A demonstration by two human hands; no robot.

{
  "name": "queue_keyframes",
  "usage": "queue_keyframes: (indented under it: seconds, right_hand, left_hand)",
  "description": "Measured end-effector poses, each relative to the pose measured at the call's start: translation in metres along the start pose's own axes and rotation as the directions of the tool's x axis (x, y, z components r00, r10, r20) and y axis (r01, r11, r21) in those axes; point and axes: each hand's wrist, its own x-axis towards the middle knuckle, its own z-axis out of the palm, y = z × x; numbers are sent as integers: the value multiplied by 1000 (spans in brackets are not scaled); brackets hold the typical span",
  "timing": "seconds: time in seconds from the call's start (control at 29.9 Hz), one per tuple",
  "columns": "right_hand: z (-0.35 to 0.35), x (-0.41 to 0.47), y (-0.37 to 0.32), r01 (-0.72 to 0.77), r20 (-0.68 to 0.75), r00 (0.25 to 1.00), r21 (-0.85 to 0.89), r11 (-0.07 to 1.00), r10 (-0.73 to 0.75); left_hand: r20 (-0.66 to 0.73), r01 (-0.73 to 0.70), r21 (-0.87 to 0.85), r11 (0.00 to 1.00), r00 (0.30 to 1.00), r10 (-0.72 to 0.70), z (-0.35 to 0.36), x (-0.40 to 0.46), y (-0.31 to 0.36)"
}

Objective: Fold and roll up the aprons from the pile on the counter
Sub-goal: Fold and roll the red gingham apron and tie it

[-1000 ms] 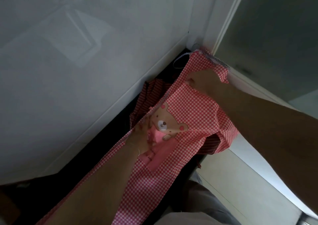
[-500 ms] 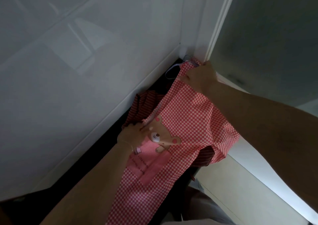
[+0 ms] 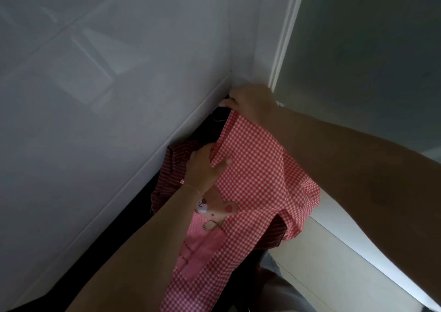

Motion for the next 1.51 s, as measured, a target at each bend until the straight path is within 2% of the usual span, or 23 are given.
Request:
queue_keyframes:
  seconds: [0.07,0.13,0.2,0.27,0.3,0.37,0.44,0.47,0.54,0.64,0.7,0.74,0.77,0.84,0.9,0.94,1.1,1.21,1.27,1.37,1.41,1.44,1.51]
  right_hand:
    - [6,0,-7,-13,-58,998,18,1000,14]
    - [8,-5,-11,-72,-101,992,80,994,80]
    - [9,-20,-14,-154,-194,959,261,953,207]
    - [15,-47,-11,-215,-315,856,505,836,410]
    - [20,-65,-6,-280,-307,780,608,743,545]
    - [38,-102,10,-448,-155,642,719,532,751]
    - [63,-134,27,-602,44,560,708,370,827]
    - [73,-147,34,-684,136,535,649,333,834]
    - [87,-164,43,-796,233,525,474,376,819]
    - [90,-167,51,-818,243,543,371,439,804]
    - [82,-164,55,-813,314,535,442,378,784]
    - [79,-164,55,-783,314,551,515,349,773]
    - [77,-166,54,-741,240,566,568,359,789]
    - [70,-172,55,-700,41,487,616,362,872]
    - [64,-176,63,-689,0,345,680,253,939]
    - [64,-178,68,-683,17,301,702,203,953]
    - [58,-177,80,-674,-17,301,703,226,953]
    - [59,-179,84,-688,13,237,709,158,971]
    - [59,-184,83,-717,43,256,679,160,966]
    - [61,-185,76,-774,73,455,524,355,887]
    - [62,-188,76,-767,57,491,500,401,869]
    - [63,-190,77,-757,14,483,510,409,876]
    - [64,-194,78,-746,-39,374,581,325,927]
  left_hand:
    - [-78,-75,-18,997,994,74,6,19,25]
    - [-132,-125,72,990,982,133,9,36,54]
    - [-149,-72,55,996,986,80,11,50,71]
    - [-129,45,-63,997,990,-53,15,59,68]
    - [-129,80,-77,994,988,-89,16,61,65]
    - [-186,80,47,996,980,-70,19,59,51]
    - [-254,86,216,973,967,-29,23,57,42]
    - [-281,76,263,962,960,1,26,58,41]
    - [-276,49,291,956,961,35,26,63,45]
    - [-235,74,207,976,972,-24,28,72,46]
    - [-226,125,111,986,969,-98,31,72,45]
    - [-232,144,72,987,965,-124,31,70,43]
    - [-246,147,29,989,960,-136,32,69,40]
    - [-285,141,-49,989,947,-150,34,66,36]
    - [-312,127,-69,990,939,-142,34,67,32]
    - [-312,127,-65,990,939,-141,34,67,32]
    - [-163,189,-113,975,965,-206,30,83,36]
    - [-52,220,26,975,975,-218,28,90,34]
    - [8,260,62,964,965,-261,29,96,34]
    - [188,287,68,956,937,-295,25,102,43]
    - [241,250,99,963,933,-267,24,101,46]
    - [269,187,133,973,938,-217,24,100,46]
    - [218,70,199,978,969,-114,25,96,43]
